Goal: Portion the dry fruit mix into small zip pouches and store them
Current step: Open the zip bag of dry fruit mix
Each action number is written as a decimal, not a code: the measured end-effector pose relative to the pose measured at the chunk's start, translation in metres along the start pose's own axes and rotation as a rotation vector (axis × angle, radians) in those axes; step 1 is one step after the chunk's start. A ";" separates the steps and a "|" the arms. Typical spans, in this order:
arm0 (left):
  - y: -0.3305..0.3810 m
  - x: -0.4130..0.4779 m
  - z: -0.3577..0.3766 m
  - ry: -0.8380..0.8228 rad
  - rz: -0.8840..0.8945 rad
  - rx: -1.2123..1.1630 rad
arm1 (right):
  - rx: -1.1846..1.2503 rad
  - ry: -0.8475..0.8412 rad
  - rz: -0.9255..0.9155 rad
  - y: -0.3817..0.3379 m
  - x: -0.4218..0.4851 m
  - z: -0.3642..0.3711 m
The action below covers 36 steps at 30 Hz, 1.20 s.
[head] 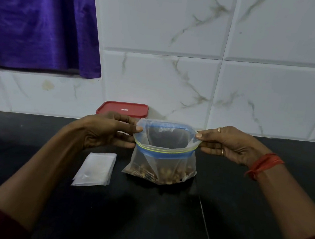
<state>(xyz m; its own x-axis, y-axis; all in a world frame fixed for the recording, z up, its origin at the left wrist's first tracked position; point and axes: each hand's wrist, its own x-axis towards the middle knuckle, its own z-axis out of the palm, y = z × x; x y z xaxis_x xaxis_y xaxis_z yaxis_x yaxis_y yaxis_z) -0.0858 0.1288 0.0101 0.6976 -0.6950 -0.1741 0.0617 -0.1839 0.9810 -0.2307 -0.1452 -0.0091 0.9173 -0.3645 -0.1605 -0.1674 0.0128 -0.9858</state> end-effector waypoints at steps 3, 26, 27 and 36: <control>0.000 0.000 -0.005 -0.005 -0.013 0.055 | 0.008 0.002 0.004 0.001 0.000 0.005; -0.025 0.024 0.019 0.116 0.104 -0.901 | 0.856 0.066 0.011 0.013 0.013 0.027; -0.027 0.025 0.023 0.117 0.118 -0.883 | 0.817 0.074 -0.017 0.012 0.013 0.027; -0.033 0.025 0.028 0.235 -0.023 -0.393 | 0.303 0.205 -0.079 0.016 0.023 0.024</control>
<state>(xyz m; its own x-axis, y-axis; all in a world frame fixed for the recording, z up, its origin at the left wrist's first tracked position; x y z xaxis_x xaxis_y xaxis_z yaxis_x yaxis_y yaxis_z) -0.0901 0.0978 -0.0290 0.8333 -0.5086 -0.2167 0.3136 0.1120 0.9429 -0.2038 -0.1308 -0.0295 0.8265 -0.5540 -0.1001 0.0441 0.2410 -0.9695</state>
